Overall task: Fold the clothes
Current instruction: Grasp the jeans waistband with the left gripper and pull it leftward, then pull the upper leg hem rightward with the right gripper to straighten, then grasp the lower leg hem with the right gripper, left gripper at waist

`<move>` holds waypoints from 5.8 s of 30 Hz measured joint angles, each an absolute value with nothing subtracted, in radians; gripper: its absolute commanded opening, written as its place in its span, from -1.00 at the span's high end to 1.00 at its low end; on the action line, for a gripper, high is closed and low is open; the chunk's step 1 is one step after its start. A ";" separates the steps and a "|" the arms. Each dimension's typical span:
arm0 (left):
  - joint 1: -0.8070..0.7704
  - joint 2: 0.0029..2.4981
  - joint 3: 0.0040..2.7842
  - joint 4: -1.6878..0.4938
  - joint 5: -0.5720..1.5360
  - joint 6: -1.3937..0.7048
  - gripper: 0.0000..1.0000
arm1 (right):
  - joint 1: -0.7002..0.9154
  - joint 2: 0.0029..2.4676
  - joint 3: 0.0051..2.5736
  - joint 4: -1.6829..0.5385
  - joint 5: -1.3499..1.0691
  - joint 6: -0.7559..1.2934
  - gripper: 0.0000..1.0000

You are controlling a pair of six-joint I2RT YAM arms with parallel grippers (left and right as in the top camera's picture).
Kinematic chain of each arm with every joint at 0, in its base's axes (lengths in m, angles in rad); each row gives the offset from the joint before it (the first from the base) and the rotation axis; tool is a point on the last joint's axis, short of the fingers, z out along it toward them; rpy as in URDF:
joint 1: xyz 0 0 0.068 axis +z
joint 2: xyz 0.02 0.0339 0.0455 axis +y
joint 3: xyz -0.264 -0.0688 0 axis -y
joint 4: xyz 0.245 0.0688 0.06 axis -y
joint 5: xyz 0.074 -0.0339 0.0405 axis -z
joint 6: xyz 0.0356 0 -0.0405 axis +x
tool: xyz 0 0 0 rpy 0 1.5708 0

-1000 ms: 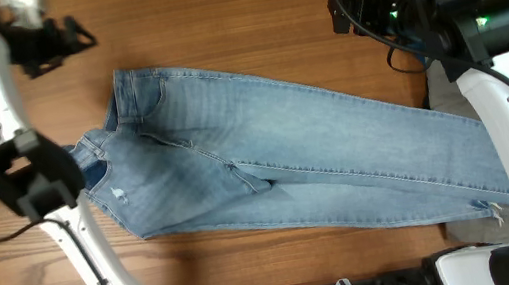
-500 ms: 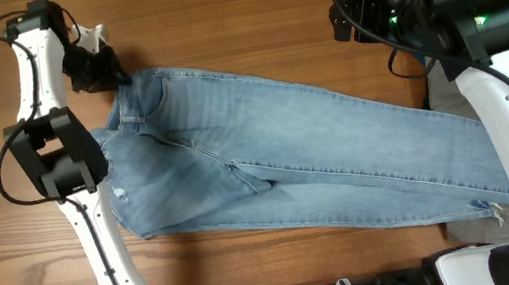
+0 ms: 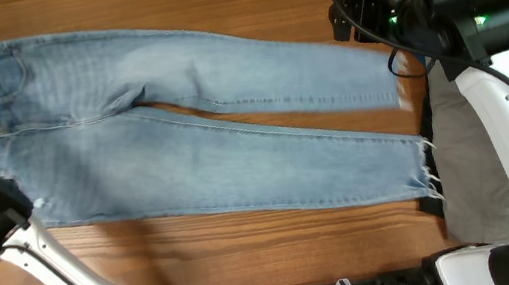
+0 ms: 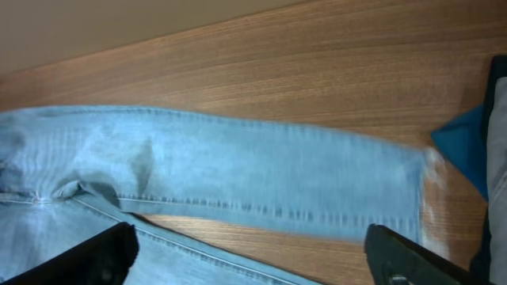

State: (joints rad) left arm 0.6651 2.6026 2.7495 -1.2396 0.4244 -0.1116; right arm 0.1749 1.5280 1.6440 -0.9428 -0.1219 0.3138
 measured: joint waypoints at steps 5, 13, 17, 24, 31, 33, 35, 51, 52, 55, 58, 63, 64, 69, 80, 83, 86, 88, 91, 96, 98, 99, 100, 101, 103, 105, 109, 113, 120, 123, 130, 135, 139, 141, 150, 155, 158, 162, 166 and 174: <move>0.655 2.589 2.750 -1.370 0.459 -0.071 -0.52 | 0.175 1.567 1.644 -0.942 -0.121 0.312 -0.19; 0.505 2.469 2.741 -1.681 0.398 0.090 -0.28 | 0.166 2.009 1.644 -0.827 -0.080 0.345 0.83; 0.452 2.470 2.703 -1.684 0.360 0.094 -0.10 | 0.129 2.194 1.642 -0.712 -0.101 0.451 0.91; 0.469 2.392 2.692 -1.684 0.342 0.063 -0.28 | 0.113 2.298 1.670 -0.464 -0.159 0.727 0.91; 0.477 2.044 2.690 -1.684 0.337 0.046 -0.59 | 0.105 2.425 1.681 0.020 -0.315 0.800 0.52; 0.477 2.012 2.690 -1.684 0.337 0.043 -0.61 | 0.084 2.425 1.710 -0.036 -0.411 0.720 0.17; 0.477 1.991 2.690 -1.684 0.336 0.044 -0.62 | 0.041 2.413 1.748 -0.131 -0.521 0.625 0.09; 0.477 1.719 2.694 -1.686 0.210 -0.010 -0.78 | -0.027 1.793 1.772 -1.272 -0.448 0.260 -0.04; 0.477 1.709 2.690 -1.686 0.214 -0.017 -0.76 | -0.013 1.794 1.764 -1.294 -0.442 0.259 -0.05; 0.477 1.652 2.552 -1.684 0.230 -0.031 -0.61 | 0.072 1.753 1.756 -1.439 -0.409 0.244 -0.07; 0.466 1.543 2.399 -1.681 0.233 -0.044 -0.72 | 0.152 1.626 1.753 -1.505 -0.351 0.273 -0.22; 0.362 1.234 2.146 -1.677 0.161 -0.089 -1.00 | 0.273 1.231 1.748 -1.599 -0.121 0.523 -0.46; 0.342 1.198 2.098 -1.668 0.129 -0.105 -1.00 | 0.273 1.184 1.725 -1.604 -0.082 0.566 -0.46; 0.307 1.185 1.760 -1.588 0.008 -0.172 -1.00 | 0.273 1.199 1.301 -1.488 0.004 0.768 -0.49; 0.486 1.483 1.670 -1.514 0.001 -0.224 -0.99 | 0.003 1.466 0.804 -1.085 -0.169 0.768 -0.11; 0.526 1.541 1.670 -1.501 0.001 -0.224 -1.00 | -0.009 1.497 0.804 -1.025 -0.189 0.765 -0.05; 0.565 1.593 1.670 -1.490 0.002 -0.224 -1.00 | -0.009 1.562 0.802 -1.000 -0.208 0.760 0.01; 0.595 1.608 1.670 -1.483 0.002 -0.223 -1.00 | -0.009 1.587 0.798 -0.999 -0.218 0.730 -0.02; 0.641 1.623 1.670 -1.472 0.001 -0.223 -1.00 | -0.009 1.592 0.794 -0.987 -0.262 0.584 -0.11; 0.654 1.623 1.669 -1.428 0.002 -0.223 -1.00 | -0.009 1.592 0.746 -0.940 -0.274 0.476 0.02; 0.654 1.623 1.669 -1.396 0.001 -0.223 -1.00 | -0.010 1.587 0.717 -0.918 -0.281 0.476 -0.05; 0.654 1.624 1.669 -1.381 0.001 -0.223 -1.00 | -0.013 1.569 0.699 -0.898 -0.291 0.475 -0.12; 0.654 1.624 1.669 -1.377 0.001 -0.223 -1.00 | -0.017 1.554 0.688 -0.888 -0.299 0.469 -0.04; 0.654 1.624 1.669 -1.375 0.001 -0.223 -1.00 | -0.020 1.549 0.681 -0.878 -0.312 0.460 0.08; 0.654 1.624 1.669 -1.368 0.001 -0.223 -1.00 | -0.026 1.542 0.671 -0.871 -0.331 0.443 0.10; 0.654 1.624 1.669 -1.341 0.001 -0.223 -1.00 | -0.025 1.544 0.663 -0.857 -0.388 0.422 0.08; 0.654 1.625 1.669 -1.325 0.002 -0.223 -1.00 | -0.025 1.562 0.645 -0.844 -0.504 0.340 0.48; 0.654 1.625 1.669 -1.293 0.002 -0.223 -1.00 | -0.020 1.573 0.636 -0.836 -0.520 0.349 0.06; 0.654 1.625 1.669 -1.278 0.001 -0.223 -1.00 | -0.013 1.587 0.847 -1.041 -0.344 0.416 0.41; 0.654 1.625 1.669 -1.279 0.001 -0.223 -1.00 | -0.013 1.586 0.951 -1.065 -0.247 0.464 0.53; 0.654 1.625 1.669 -1.277 0.001 -0.223 -1.00 | 0.016 1.586 0.929 -1.178 -0.322 0.466 0.15; 0.654 1.625 1.669 -1.275 0.001 -0.223 -1.00 | 0.092 1.584 0.804 -0.940 -0.374 0.513 0.17; 0.654 1.625 1.669 -1.274 0.001 -0.223 -1.00 | 0.102 1.584 0.719 -0.827 -0.358 0.583 0.25; 0.654 1.625 1.669 -1.274 0.001 -0.223 -1.00 | 0.102 1.581 0.713 -0.820 -0.352 0.609 0.26; 0.654 1.625 1.669 -1.274 0.001 -0.223 -1.00 | 0.103 1.554 0.693 -0.655 -0.350 0.565 0.91; 0.654 1.625 1.669 -1.274 0.001 -0.223 -1.00 | 0.103 1.561 0.711 -0.756 -0.327 0.544 0.91; 0.654 1.625 1.669 -1.274 0.001 -0.223 -1.00 | 0.103 1.571 0.809 -0.896 -0.319 0.537 0.91; 0.673 1.625 1.669 -1.292 0.002 -0.223 -1.00 | 0.103 1.573 1.030 -0.995 -0.313 0.494 0.91; 0.782 1.625 1.645 -1.315 0.009 -0.247 -0.99 | 0.103 1.573 1.097 -0.991 -0.314 0.469 0.91; 1.016 1.771 1.312 -1.091 0.185 -0.262 0.05 | 0.104 1.573 1.097 -0.941 -0.314 0.470 0.91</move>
State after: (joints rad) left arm 1.0161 1.7714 1.3121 -1.0908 0.1848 -0.2623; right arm 0.1036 1.5734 1.0973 -0.9405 -0.3138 0.4702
